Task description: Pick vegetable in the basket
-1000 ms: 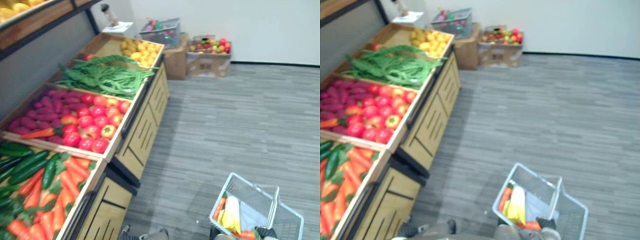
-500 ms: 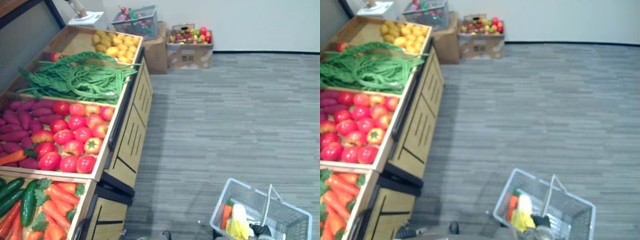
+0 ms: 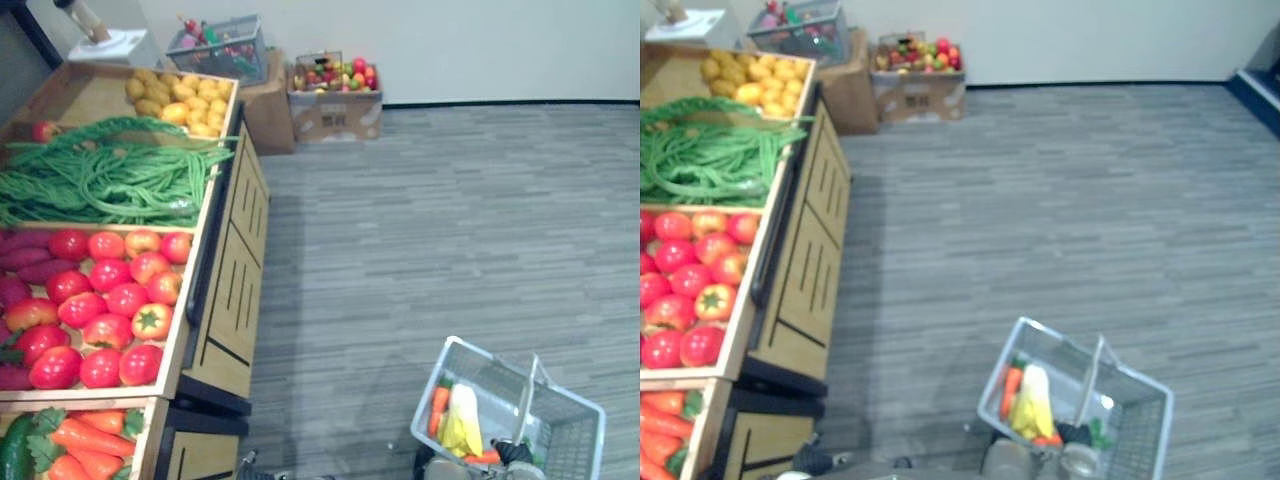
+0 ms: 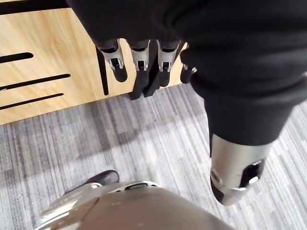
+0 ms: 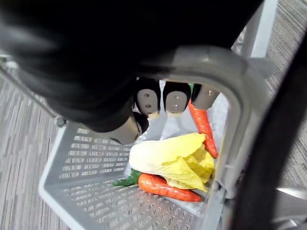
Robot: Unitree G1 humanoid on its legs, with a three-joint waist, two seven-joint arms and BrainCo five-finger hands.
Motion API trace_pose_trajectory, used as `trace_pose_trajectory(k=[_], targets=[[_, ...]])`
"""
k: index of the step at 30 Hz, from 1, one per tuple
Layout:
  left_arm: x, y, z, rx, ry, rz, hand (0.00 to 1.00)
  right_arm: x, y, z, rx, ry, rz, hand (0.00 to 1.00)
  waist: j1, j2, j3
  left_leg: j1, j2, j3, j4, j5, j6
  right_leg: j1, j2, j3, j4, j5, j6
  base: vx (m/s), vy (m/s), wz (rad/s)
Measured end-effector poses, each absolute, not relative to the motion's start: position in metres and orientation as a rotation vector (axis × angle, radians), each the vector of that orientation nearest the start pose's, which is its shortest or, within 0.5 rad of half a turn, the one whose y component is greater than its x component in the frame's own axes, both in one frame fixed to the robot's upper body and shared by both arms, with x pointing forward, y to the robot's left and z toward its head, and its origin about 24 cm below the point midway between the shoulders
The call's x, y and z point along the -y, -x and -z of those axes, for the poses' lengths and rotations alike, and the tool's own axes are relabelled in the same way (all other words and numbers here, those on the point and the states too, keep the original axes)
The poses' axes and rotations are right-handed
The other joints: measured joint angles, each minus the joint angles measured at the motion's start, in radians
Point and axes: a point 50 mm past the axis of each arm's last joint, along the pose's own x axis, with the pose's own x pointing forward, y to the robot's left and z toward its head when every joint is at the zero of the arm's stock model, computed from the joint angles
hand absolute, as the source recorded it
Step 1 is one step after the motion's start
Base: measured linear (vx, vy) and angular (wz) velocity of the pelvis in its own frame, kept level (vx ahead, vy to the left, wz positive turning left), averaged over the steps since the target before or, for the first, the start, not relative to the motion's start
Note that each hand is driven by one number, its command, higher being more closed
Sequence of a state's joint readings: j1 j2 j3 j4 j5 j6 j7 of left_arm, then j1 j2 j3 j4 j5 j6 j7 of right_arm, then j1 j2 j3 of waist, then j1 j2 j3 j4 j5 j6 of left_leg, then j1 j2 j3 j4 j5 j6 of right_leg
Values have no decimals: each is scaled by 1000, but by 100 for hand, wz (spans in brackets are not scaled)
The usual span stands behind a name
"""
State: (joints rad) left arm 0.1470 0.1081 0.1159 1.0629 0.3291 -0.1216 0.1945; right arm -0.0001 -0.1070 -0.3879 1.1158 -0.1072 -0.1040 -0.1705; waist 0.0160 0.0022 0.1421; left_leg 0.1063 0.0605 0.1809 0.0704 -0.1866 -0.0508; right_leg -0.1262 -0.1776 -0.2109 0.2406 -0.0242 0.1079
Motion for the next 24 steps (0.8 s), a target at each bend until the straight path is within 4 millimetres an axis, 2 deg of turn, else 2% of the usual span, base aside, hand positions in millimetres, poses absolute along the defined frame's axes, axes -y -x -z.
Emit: trace_pose_trajectory(k=[1, 4, 6, 7, 9, 10, 13, 15, 17, 19, 20, 22, 23, 24], targets=[[-215, -75, 159, -1064, -416, -155, 0, 242, -109, 150, -1008, 76, 500, 100, 0, 6, -5, 5, 1, -1, 1, 6, -9, 15, 2, -2, -16, 0, 0, 13, -33, 0], [-218, -72, 159, -1072, -413, -172, 0, 235, -107, 152, -1024, 63, 485, 100, 4, -15, -17, -4, 11, 9, 8, 5, -12, 60, 26, 0, -132, 0, 0, -1, -66, -10], [-220, -70, 159, -1081, -408, -184, 0, 231, -108, 153, -1027, 64, 466, 100, 8, -19, -19, -40, 34, 26, 81, -14, -39, 67, 47, 3, -172, 3, -5, -62, -136, -19], [-221, -69, 159, -1084, -410, -191, 0, 229, -106, 154, -1038, 79, 448, 100, 10, -22, -18, -102, 62, 25, 245, -26, -52, 85, 56, 5, -184, -7, -20, -64, -130, -16], [-220, -70, 158, -1079, -411, -189, 0, 231, -103, 154, -1044, 88, 449, 100, 12, -13, -17, -140, 83, 21, 361, -25, -51, 103, 66, 14, -185, -22, -29, -28, -133, -19], [-214, -69, 160, -1085, -398, -187, 0, 238, -97, 154, -1051, 106, 456, 100, 13, 7, -15, -174, 107, -5, 472, -11, -50, 126, 86, 28, -185, -27, -37, -8, -114, -24], [-211, -69, 160, -1089, -393, -193, 0, 241, -94, 154, -1057, 113, 461, 100, 12, 10, -12, -200, 84, -43, 528, 43, -58, 145, 67, 53, -189, -28, -39, 56, -50, -23], [-213, -68, 160, -1096, -379, -220, 0, 244, -89, 154, -1063, 106, 483, 100, 6, 11, -13, -201, 56, -81, 406, -4, -52, 140, 44, 72, -199, -28, -38, 33, 22, -12], [-213, -66, 161, -1099, -366, -241, 0, 244, -90, 154, -1060, 106, 486, 100, 11, 10, -13, -192, 65, -83, 261, -1, -55, 132, 40, 97, -202, -23, -29, 36, 105, -32], [-211, -65, 161, -1107, -340, -268, 0, 244, -91, 153, -1055, 106, 485, 100, 11, 17, -15, -166, 76, -87, 132, 42, -54, 132, 43, 116, -201, -25, -8, 63, 194, -45], [-206, -63, 163, -1115, -317, -276, 0, 246, -90, 152, -1047, 111, 490, 100, 11, 42, -17, -155, 94, -108, 84, 92, -63, 136, 60, 126, -202, -20, 10, 92, 261, -43], [-212, -62, 162, -1118, -323, -295, 0, 235, -85, 156, -1063, 88, 481, 100, 13, 16, -28, -148, 67, -76, 90, 61, -51, 151, 29, 142, -214, -6, 24, 119, 247, -34], [-218, -61, 161, -1124, -338, -303, 0, 228, -84, 158, -1069, 71, 471, 100, 9, -14, -40, -133, 39, -52, 80, 57, -41, 150, 0, 154, -218, -1, 32, 146, 210, -26], [-220, -60, 161, -1126, -344, -305, 0, 224, -81, 159, -1075, 62, 467, 100, 10, -19, -44, -119, 24, -37, 62, 56, -37, 151, -14, 165, -224, 0, 33, 135, 206, -29]])
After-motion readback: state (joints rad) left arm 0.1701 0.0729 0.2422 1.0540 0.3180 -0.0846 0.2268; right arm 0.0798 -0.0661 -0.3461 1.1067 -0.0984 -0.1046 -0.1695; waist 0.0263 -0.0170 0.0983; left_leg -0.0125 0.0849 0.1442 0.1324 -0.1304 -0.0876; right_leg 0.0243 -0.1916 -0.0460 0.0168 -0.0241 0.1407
